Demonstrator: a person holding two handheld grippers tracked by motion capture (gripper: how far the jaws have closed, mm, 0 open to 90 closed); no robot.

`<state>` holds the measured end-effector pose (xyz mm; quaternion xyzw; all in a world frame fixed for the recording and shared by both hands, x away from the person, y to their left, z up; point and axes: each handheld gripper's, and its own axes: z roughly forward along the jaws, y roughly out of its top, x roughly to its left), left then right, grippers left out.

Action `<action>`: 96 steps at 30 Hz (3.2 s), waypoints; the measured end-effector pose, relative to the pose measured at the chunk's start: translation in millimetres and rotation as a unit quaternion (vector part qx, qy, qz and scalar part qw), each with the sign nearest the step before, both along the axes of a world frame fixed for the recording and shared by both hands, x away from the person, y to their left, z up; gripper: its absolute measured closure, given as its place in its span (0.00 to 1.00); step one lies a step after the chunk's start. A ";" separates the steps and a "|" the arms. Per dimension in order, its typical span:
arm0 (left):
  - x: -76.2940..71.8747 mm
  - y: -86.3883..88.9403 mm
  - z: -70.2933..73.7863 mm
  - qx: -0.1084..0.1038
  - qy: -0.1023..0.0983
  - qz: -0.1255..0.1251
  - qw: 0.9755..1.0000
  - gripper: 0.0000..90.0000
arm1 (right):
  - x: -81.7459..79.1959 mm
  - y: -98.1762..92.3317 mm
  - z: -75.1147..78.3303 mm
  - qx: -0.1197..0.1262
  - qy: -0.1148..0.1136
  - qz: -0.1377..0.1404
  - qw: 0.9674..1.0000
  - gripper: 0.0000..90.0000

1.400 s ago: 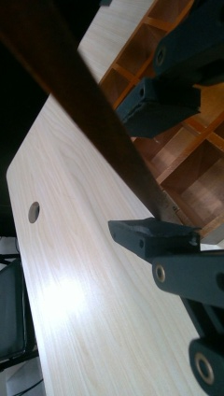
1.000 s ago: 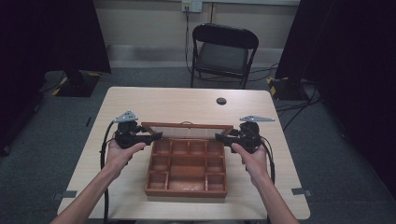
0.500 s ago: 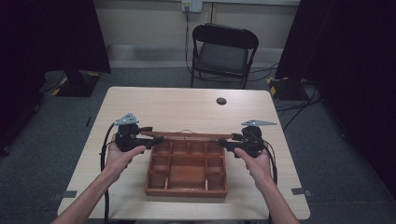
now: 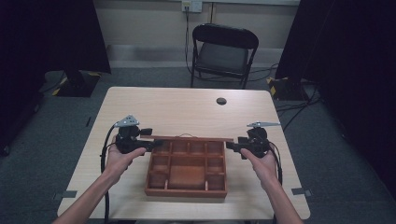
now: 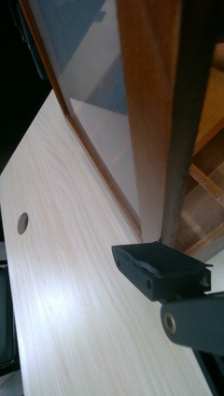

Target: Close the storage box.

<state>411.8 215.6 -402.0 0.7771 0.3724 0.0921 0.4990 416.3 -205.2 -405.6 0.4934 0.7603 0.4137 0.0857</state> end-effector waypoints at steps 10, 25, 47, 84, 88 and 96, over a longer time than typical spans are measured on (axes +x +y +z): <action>-1.7 -0.7 -0.5 0.007 0.001 -0.003 1.000 0.25 | -1.9 -9.5 0.1 -0.021 0.000 -0.016 1.000 0.44; -10.6 -4.1 -4.7 0.012 -0.011 0.001 1.000 0.21 | -0.5 6.8 50.1 0.014 -0.053 0.033 0.998 0.61; -18.7 -3.5 -10.9 0.028 -0.016 0.015 0.999 0.17 | -31.2 98.7 95.9 0.078 -0.038 0.276 0.957 0.85; -15.5 13.3 -17.7 0.044 0.000 0.012 0.999 0.18 | -18.5 117.7 73.2 0.077 0.026 0.300 0.950 0.91; -14.9 24.2 -19.4 0.054 0.003 0.021 0.998 0.18 | -20.0 119.1 71.7 0.071 0.030 0.305 0.949 0.91; -9.4 41.7 -26.5 0.060 0.017 0.045 0.997 0.22 | -23.9 119.0 67.9 0.063 0.033 0.311 0.948 0.91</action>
